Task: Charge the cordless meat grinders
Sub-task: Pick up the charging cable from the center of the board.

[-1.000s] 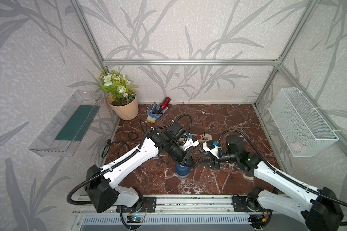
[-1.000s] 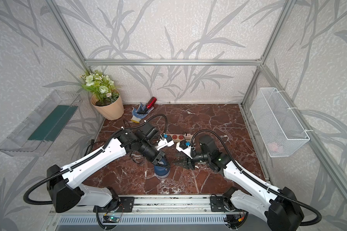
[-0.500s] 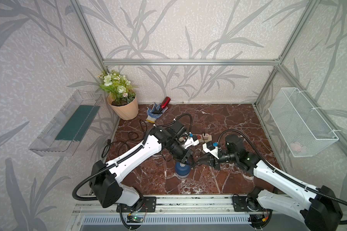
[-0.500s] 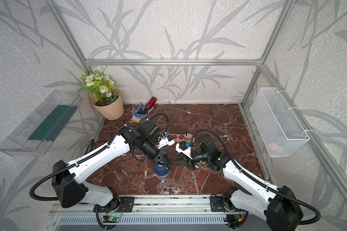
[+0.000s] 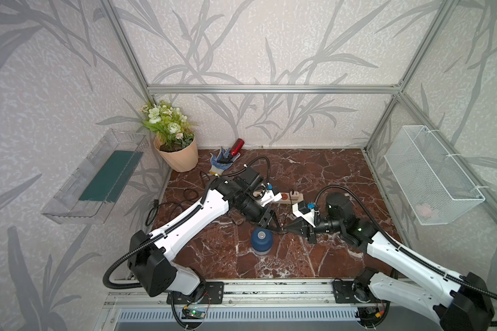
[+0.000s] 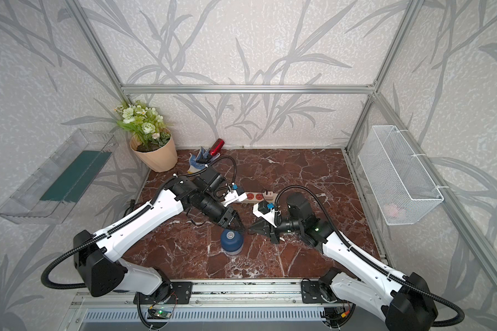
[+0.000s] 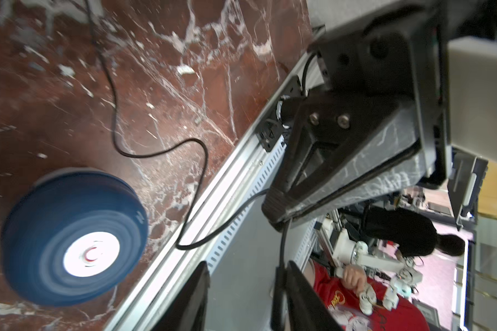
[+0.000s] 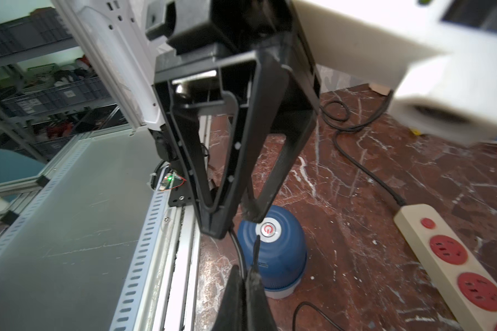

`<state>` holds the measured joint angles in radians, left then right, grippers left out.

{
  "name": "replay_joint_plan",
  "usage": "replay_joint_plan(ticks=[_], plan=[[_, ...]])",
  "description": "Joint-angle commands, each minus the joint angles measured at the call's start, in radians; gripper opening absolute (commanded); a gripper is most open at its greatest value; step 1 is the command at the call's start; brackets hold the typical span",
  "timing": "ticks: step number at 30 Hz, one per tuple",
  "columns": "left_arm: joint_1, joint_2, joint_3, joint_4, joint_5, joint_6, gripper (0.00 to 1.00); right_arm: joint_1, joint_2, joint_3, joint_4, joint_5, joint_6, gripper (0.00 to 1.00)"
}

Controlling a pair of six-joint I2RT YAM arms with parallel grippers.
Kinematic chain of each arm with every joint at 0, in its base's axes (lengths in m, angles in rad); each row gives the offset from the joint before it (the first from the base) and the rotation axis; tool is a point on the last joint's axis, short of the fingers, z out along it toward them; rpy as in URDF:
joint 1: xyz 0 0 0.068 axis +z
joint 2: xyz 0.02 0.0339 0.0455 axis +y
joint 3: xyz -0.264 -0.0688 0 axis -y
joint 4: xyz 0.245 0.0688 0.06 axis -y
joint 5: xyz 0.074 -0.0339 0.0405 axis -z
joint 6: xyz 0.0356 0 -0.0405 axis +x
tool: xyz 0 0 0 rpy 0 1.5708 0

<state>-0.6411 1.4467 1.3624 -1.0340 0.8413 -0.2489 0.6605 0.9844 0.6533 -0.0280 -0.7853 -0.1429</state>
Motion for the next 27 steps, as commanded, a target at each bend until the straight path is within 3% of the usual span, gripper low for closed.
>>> replay_joint_plan(ticks=[1, 6, 13, 18, 27], plan=[[0.070, -0.069, -0.012, 0.078, -0.047, -0.108, 0.48, 0.005, -0.036, -0.015, 0.014, 0.203, 0.124, 0.00], [0.086, -0.202, -0.170, 0.402, 0.026, -0.316, 0.45, 0.005, -0.038, 0.003, -0.035, 0.345, 0.205, 0.00], [0.086, -0.207, -0.291, 0.619, 0.103, -0.434, 0.44, 0.007, -0.046, 0.011, 0.028, 0.297, 0.267, 0.00], [0.086, -0.183, -0.295, 0.627, 0.096, -0.424, 0.43, 0.008, -0.053, 0.018, 0.027, 0.288, 0.272, 0.00], [0.086, -0.120, -0.284, 0.707, 0.123, -0.469, 0.30, 0.036, -0.039, 0.021, 0.028, 0.290, 0.265, 0.00]])
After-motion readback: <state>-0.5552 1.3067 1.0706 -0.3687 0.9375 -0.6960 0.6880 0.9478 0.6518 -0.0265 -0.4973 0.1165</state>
